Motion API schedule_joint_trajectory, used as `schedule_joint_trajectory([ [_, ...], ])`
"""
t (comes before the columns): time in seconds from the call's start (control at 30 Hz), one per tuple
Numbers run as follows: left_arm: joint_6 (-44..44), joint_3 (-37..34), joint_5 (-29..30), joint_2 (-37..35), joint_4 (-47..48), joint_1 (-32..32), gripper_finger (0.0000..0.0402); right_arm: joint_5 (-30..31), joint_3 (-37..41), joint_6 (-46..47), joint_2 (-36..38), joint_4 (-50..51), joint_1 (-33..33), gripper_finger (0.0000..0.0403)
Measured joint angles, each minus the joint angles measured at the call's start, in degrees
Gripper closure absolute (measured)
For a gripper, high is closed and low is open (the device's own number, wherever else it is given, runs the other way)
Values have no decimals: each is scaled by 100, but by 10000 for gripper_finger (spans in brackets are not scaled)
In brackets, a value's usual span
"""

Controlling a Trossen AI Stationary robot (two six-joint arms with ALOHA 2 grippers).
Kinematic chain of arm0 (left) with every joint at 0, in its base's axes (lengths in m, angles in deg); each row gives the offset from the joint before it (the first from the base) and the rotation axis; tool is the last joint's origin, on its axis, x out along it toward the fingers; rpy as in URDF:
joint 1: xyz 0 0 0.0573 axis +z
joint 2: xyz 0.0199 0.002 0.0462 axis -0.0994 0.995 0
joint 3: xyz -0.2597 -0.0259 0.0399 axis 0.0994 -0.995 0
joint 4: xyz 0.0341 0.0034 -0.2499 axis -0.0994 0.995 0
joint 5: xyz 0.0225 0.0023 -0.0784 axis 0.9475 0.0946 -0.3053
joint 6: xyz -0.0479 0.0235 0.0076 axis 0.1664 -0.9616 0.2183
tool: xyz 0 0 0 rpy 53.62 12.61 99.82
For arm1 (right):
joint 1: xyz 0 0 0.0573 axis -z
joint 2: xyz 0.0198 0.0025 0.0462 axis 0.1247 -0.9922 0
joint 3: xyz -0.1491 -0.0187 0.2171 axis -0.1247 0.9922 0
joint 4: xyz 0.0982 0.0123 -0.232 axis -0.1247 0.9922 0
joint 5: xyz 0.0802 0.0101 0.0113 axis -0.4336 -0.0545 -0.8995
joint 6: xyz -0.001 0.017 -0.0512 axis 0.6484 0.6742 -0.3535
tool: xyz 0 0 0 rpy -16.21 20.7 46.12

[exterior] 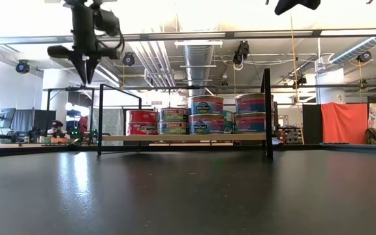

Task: Stack canned seafood by type on shelf
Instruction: Adjust the shelf

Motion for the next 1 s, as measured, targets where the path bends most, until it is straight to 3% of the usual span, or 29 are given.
schedule_joint_trajectory([
  [0.13,-19,-72,-94,335,-71,42,369,0,215,115,302,-276,-126,390],
  [0.3,-35,-146,-719,557,-775,-289,369,-264,421,254,534,-713,-133,390],
  [0.47,96,-583,-789,552,-838,-510,369,-466,440,248,550,-652,-166,390],
  [0.77,921,-1772,-1025,-344,-1938,-1052,369,-597,440,150,655,-654,-246,390],
  [1.0,1543,-2524,-1203,-1021,-2258,-1961,369,-597,440,129,638,-655,-246,390],
])
